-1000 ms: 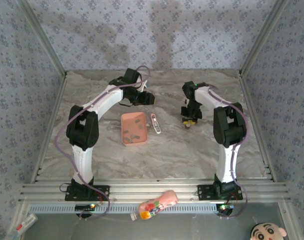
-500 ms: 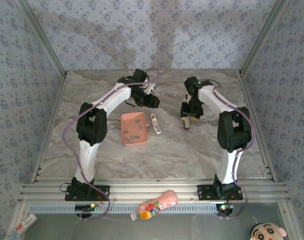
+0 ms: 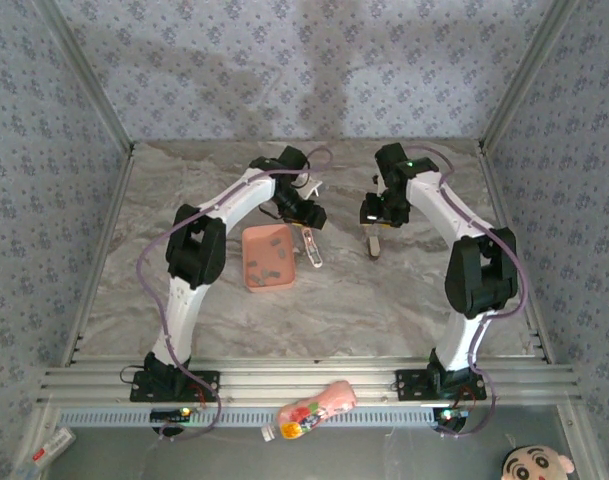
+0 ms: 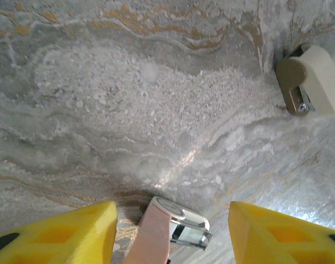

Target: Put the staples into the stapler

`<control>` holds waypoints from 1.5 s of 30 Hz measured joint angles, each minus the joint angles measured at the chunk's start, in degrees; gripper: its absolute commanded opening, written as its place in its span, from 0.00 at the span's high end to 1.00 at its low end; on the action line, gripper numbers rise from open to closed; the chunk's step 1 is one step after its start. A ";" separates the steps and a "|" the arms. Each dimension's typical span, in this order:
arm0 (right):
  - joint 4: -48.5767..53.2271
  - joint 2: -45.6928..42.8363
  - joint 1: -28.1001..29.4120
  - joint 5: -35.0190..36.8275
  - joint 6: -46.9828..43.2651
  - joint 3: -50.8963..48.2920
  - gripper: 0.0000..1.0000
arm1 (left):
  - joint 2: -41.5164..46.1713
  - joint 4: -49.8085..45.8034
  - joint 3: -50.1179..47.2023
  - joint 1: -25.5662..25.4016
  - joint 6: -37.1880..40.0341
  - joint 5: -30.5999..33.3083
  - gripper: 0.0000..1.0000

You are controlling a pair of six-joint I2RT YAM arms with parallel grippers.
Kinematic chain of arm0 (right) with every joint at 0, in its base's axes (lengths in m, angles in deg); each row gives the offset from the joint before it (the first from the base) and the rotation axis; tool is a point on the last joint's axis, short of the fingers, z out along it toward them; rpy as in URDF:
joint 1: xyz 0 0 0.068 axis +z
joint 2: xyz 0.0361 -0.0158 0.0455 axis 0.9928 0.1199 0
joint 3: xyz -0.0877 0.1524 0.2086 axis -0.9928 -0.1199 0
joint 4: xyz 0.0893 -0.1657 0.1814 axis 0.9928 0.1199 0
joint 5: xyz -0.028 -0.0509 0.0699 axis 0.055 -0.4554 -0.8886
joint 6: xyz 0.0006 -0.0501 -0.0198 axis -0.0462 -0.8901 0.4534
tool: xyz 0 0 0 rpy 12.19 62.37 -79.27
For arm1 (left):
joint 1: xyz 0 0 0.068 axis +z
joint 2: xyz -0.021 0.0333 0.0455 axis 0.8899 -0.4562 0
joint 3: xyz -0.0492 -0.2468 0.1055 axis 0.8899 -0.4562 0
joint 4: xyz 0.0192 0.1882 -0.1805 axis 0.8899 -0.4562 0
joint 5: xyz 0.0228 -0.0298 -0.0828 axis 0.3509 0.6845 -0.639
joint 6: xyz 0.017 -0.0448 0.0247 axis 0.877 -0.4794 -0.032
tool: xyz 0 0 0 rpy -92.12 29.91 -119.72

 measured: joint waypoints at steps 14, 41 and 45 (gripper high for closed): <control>-0.98 -2.14 0.00 -0.17 0.02 -1.01 0.54 | 0.00 -1.31 -1.07 -0.94 2.84 -5.03 0.45; -7.54 -5.49 4.39 -9.16 6.56 -7.32 0.53 | 18.99 12.70 -25.07 1.18 -3.04 -9.57 0.44; -9.22 -3.93 7.17 -12.63 8.26 -7.43 0.53 | 26.97 19.80 -33.53 5.27 -7.69 -8.96 0.44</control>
